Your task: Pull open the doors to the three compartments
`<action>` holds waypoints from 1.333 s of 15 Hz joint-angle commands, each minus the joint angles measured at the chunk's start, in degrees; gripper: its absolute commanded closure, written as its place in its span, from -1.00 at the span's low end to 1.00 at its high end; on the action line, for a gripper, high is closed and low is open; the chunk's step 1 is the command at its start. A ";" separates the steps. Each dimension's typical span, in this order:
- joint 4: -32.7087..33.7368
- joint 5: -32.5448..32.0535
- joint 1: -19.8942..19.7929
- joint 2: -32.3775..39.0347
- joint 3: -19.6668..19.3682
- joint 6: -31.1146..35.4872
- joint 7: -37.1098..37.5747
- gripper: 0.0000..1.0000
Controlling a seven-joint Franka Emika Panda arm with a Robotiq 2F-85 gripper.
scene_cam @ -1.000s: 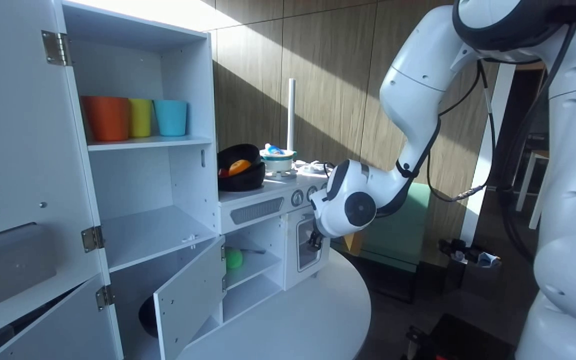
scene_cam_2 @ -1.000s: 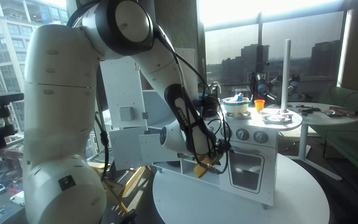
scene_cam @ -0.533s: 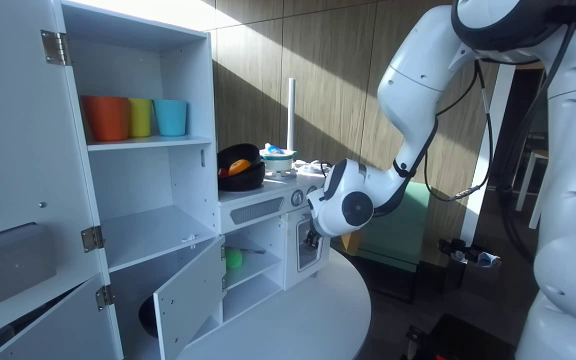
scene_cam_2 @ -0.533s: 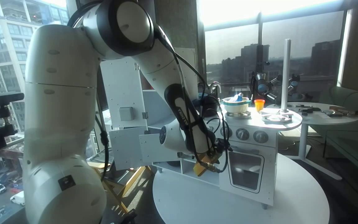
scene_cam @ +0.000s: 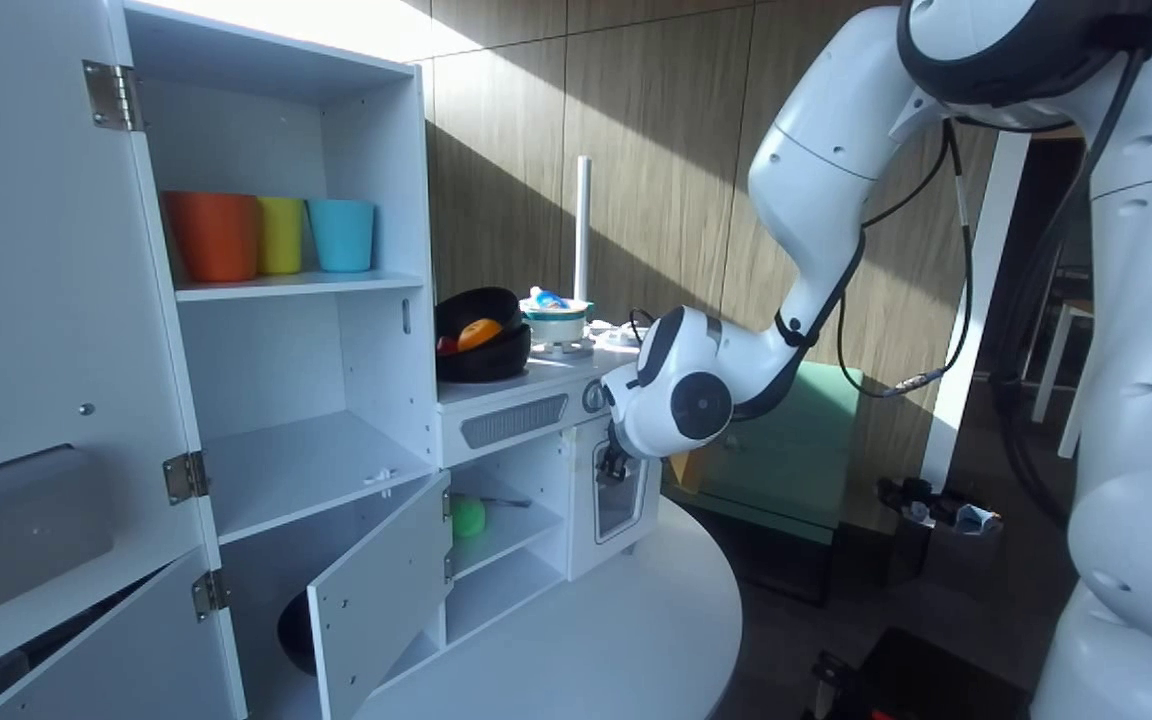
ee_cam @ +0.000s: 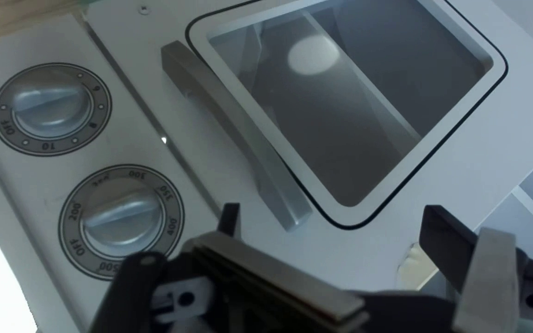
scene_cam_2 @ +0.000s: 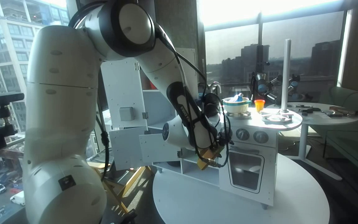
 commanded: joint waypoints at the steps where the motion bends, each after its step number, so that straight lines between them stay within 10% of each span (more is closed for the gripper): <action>1: 2.46 0.25 -1.15 2.31 -0.55 1.22 -0.77 -1.00; 20: 6.48 8.68 -5.87 3.82 -4.17 11.83 -23.16 -1.00</action>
